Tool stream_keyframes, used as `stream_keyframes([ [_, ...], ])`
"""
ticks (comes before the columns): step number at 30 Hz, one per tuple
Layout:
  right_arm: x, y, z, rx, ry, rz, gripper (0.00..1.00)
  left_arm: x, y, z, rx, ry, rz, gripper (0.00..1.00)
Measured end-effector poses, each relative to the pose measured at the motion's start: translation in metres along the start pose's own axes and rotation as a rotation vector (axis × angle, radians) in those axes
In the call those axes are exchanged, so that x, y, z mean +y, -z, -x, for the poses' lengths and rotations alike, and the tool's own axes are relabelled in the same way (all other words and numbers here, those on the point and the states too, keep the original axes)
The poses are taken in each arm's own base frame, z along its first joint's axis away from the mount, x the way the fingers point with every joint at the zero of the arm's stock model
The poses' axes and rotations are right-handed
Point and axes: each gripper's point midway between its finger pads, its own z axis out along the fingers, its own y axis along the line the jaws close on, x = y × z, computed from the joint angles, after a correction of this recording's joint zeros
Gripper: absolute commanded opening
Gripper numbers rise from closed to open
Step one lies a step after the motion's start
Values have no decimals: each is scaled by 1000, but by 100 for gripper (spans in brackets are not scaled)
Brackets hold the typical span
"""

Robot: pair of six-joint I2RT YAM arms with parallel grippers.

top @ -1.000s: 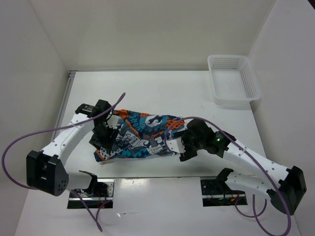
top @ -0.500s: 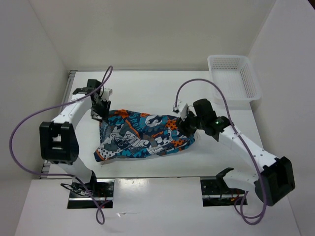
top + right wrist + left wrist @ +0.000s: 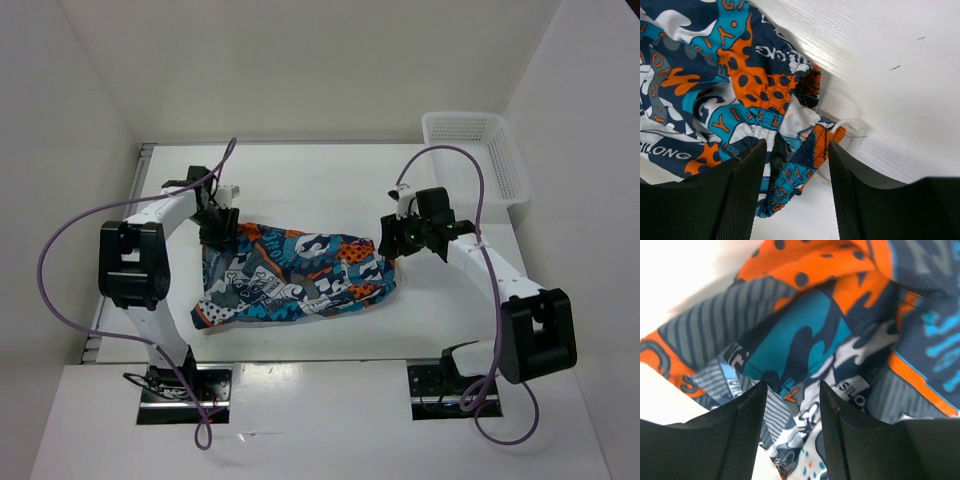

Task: Fold and stack the shorts
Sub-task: Fold the shorts

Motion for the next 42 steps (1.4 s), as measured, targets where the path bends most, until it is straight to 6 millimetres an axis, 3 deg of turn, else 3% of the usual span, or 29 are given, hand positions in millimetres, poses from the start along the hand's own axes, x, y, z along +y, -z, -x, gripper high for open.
stream_keyframes([
  [8,-4,-10,-5,20,-72,-13,68,13,-19,0,37,5,49,54],
  [10,-4,-13,-4,19,-91,-11,70,13,-19,2,28,3,49,50],
  [13,-4,-23,-6,18,-134,-1,73,13,-19,12,6,0,46,37],
  [14,-3,-26,-9,23,-149,6,75,14,-20,17,-3,-4,47,28],
  [21,10,-36,-23,52,-194,82,73,17,-29,22,-10,-5,47,5],
  [28,14,-40,-26,42,-206,113,54,17,-16,38,-54,-18,68,0],
  [31,15,-42,-26,37,-218,118,44,17,9,57,-135,-37,103,0],
  [36,17,-44,-32,41,-243,124,10,17,61,92,-295,-58,160,0],
  [38,17,-44,-32,37,-247,123,2,23,73,97,-330,-51,189,0],
  [42,17,-45,-34,37,-262,122,0,41,75,97,-332,-22,235,0],
])
